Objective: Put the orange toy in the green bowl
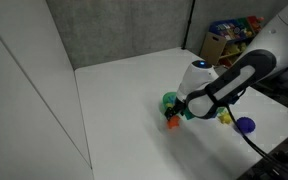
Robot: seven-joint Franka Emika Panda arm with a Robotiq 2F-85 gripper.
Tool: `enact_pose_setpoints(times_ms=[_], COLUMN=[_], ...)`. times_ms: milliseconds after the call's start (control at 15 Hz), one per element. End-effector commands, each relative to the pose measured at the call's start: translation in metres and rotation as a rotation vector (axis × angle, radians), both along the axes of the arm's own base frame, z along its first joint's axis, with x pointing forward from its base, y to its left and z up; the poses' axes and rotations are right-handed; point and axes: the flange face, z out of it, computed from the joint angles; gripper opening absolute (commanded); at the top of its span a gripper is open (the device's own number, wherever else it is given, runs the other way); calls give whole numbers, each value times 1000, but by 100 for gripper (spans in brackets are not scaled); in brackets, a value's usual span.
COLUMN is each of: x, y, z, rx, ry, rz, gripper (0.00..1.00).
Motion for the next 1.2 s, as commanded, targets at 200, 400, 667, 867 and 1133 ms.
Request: enact_pose_setpoints(times_ms=[200, 400, 667, 867, 1133], x=[4, 3, 3, 3, 13], y=[10, 9, 14, 27, 33], z=[-10, -7, 15, 43, 86], rx=[18, 18, 68, 127, 157], ry=[-20, -14, -5, -16, -61], rz=[-16, -17, -9, 10, 16], gripper=[74, 49, 26, 22, 17])
